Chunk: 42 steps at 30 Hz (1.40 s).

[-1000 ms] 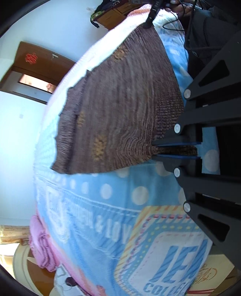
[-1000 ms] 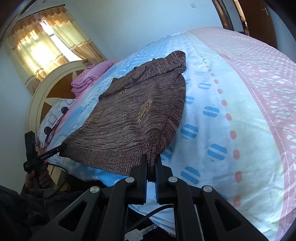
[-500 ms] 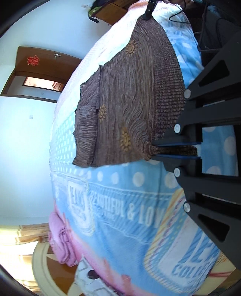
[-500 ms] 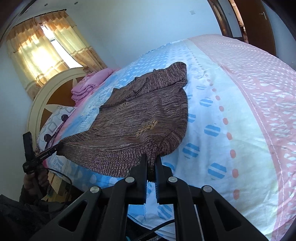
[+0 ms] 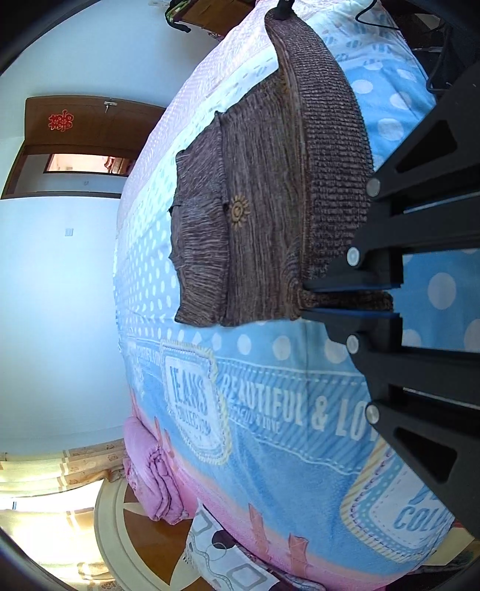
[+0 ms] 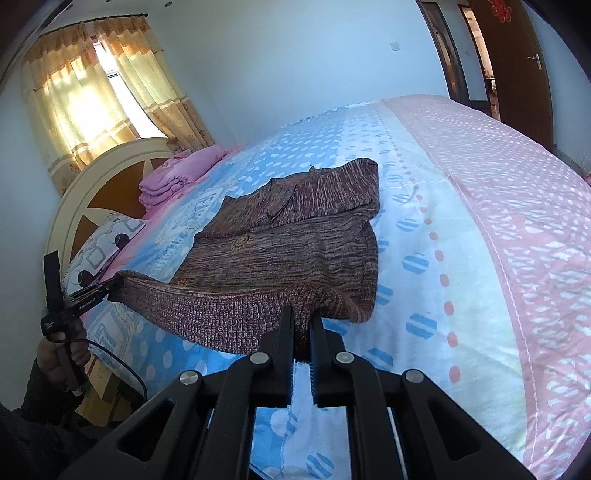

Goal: Fold small clothes
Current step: 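Lift the hem with the left tool while the right tool holds it, folding toward the collar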

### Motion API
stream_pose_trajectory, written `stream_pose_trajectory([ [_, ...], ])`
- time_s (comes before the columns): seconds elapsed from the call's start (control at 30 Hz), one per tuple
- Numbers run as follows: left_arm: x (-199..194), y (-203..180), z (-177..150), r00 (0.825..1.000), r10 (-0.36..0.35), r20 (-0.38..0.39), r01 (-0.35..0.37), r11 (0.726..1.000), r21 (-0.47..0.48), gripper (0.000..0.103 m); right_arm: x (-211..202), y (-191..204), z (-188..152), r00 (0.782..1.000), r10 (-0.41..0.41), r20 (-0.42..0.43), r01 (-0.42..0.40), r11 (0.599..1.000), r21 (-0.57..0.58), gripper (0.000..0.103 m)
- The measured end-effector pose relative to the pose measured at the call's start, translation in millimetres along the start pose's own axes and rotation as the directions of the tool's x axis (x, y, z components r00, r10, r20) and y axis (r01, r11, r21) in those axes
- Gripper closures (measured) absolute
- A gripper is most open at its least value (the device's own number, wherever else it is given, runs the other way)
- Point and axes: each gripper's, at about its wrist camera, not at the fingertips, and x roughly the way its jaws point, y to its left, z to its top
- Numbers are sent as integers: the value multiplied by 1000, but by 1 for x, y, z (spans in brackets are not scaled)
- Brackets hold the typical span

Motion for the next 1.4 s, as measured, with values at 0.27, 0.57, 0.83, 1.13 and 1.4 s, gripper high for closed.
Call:
stream_pose_trajectory([
  [0.27,14,1,14,1000,7,-7,-8,1000,-9,95,10,1,20,1000,-7,13,7,1000,-16,97],
  [0.57,27,6,44,1000,17,16,-17,999,-28,95,27,3,53,999,-11,37,12,999,-31,97],
  [0.83,38,11,77,998,36,51,-34,999,-41,95,40,7,87,998,-18,55,21,998,-62,97],
  [1.13,65,17,112,997,57,53,-53,996,-74,95,67,6,132,997,-38,66,44,995,-91,97],
  [1.4,93,23,132,995,88,40,-84,992,-95,95,96,7,155,997,-49,55,55,992,-110,97],
])
